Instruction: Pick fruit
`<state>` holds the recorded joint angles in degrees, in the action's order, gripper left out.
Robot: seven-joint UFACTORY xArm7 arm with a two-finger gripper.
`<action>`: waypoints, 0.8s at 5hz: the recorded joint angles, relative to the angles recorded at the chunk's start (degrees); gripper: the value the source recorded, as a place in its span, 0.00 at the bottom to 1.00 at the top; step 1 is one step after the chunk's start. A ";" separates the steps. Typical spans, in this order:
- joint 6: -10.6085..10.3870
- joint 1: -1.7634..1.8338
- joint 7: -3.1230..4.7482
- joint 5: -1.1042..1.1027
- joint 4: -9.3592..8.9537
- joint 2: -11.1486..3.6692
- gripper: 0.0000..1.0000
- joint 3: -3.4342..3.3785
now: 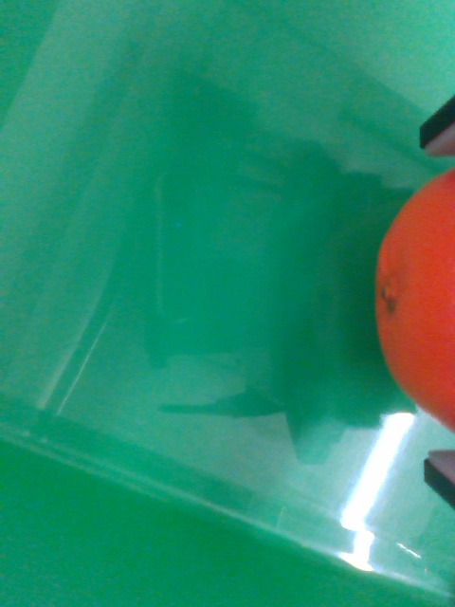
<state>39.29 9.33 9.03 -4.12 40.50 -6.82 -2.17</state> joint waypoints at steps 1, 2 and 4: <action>0.88 -0.01 0.06 0.05 0.51 0.37 1.00 -0.01; 0.88 -0.01 0.06 0.05 0.51 0.37 1.00 -0.01; 2.12 -0.01 0.14 0.11 1.24 0.89 1.00 -0.02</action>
<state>41.42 9.32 9.17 -4.02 41.73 -5.93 -2.19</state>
